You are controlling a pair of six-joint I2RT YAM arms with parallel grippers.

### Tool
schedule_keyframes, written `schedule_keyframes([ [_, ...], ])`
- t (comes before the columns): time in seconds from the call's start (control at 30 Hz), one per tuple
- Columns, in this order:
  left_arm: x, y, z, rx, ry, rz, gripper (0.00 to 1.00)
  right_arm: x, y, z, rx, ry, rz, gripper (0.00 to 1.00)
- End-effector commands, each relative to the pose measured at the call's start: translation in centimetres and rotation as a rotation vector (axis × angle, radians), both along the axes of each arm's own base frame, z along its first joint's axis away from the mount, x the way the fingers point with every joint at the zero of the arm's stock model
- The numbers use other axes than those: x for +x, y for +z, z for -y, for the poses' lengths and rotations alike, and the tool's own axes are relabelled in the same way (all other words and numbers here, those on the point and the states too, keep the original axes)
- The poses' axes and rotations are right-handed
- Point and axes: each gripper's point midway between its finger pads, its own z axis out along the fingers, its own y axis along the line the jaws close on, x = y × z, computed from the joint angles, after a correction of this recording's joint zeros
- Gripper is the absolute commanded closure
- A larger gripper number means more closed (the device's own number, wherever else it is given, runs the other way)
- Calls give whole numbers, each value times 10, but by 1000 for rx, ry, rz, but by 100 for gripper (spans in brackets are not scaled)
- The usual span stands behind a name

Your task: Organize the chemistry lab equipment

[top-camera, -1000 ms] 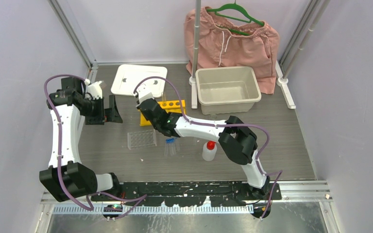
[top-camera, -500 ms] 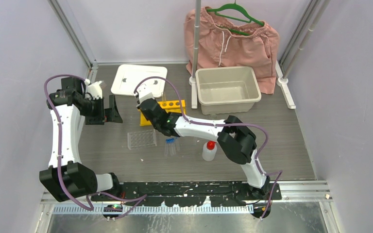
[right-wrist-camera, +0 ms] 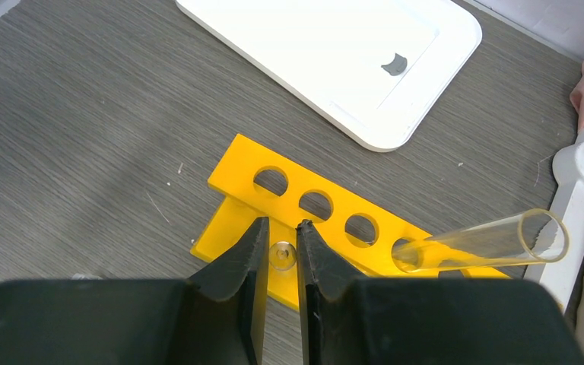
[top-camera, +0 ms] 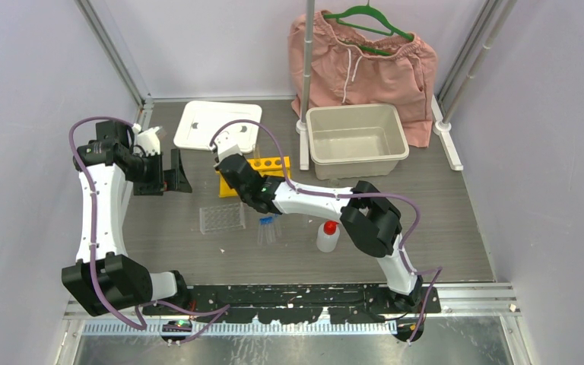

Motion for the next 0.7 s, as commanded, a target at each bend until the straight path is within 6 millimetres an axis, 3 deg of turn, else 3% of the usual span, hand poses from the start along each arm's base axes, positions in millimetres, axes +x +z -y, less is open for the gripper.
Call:
schedule_keyframes([
  [0.0,3,7,-1,6,-14,44,0,9,31,-1,75,-25,40,99],
  [0.33,4,8,-2,14,-15,44,0,12,3,0,68,-38,-3,99],
  [0.67,4,8,-3,14,-13,41,0,6,4,0,140,-31,-24,99],
])
